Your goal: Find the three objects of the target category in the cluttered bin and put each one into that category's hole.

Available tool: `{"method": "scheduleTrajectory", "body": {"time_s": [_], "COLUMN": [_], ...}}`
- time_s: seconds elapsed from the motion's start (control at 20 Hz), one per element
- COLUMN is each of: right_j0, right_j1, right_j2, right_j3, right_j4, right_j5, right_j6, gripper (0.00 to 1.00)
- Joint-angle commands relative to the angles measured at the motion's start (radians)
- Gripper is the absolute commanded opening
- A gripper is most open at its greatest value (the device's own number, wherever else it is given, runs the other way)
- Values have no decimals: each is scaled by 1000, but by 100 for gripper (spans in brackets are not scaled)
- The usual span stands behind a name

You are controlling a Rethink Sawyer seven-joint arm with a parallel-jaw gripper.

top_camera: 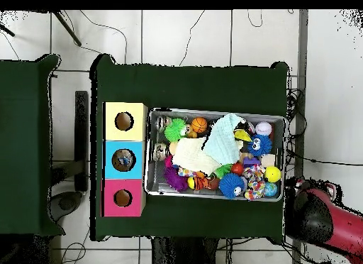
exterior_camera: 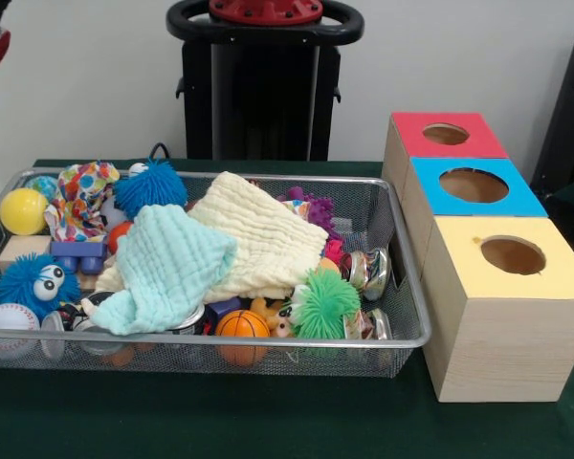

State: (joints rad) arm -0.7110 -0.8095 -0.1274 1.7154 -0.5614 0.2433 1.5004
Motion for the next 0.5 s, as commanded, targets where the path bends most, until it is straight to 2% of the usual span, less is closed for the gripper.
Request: {"method": "scheduleTrajectory", "body": {"time_s": [0.05,0.1,0.2,0.35,0.4,0.5], "right_j0": [69,105,105,15,-19,-40], "right_j1": [39,46,25,-38,-63,-116], "right_j2": [-32,-72,-75,3,49,106], "right_j3": [58,54,99,199,217,227], "right_j4": [-19,-20,-18,-26,-23,15], "right_j5": [-34,-28,-30,-50,-51,-20], "right_j6": [166,194,183,97,67,46], "gripper": [100,100,100,100,100,100]}}
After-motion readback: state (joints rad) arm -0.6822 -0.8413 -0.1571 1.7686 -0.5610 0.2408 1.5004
